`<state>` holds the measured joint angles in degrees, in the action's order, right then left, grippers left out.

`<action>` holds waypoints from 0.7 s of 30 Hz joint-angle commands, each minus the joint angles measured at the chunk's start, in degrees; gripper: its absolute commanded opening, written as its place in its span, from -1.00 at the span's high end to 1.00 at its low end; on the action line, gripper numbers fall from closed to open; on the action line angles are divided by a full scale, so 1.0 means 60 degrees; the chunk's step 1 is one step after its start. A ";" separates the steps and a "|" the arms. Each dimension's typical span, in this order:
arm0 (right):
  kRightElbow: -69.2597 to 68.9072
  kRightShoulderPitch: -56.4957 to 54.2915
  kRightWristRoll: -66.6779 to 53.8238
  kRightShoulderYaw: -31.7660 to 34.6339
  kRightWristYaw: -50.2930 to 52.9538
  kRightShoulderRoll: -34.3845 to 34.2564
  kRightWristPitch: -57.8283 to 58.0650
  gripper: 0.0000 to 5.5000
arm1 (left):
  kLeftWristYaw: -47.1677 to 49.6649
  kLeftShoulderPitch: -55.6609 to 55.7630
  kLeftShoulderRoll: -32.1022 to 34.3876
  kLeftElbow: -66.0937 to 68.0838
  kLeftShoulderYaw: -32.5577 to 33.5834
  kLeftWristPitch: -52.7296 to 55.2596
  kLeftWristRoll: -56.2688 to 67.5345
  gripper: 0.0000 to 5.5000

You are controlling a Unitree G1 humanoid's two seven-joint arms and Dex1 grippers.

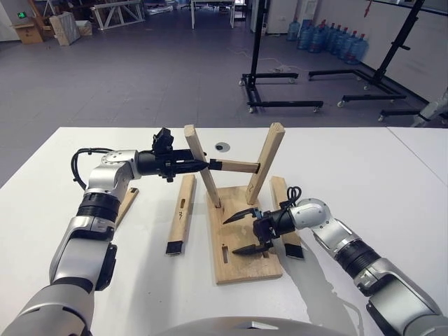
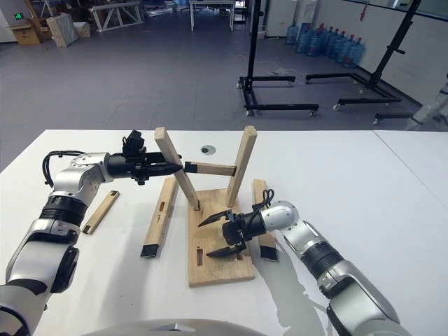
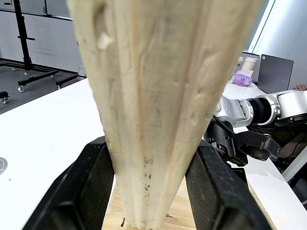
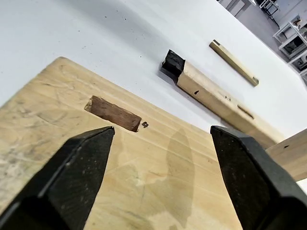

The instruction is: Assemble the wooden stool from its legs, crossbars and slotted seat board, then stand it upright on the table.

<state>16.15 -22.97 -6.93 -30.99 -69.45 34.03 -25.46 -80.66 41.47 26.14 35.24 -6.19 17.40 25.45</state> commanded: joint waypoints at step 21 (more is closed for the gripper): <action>-0.3780 -0.1836 0.4422 0.1663 0.8065 -0.1536 0.5176 -0.34 | 0.0147 -0.0228 -0.0144 0.0916 -0.1423 -0.0154 -0.1532 0.25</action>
<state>-7.16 -34.06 15.10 -18.83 -21.04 23.55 5.95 -81.31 44.69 26.06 38.70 -9.50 14.99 23.94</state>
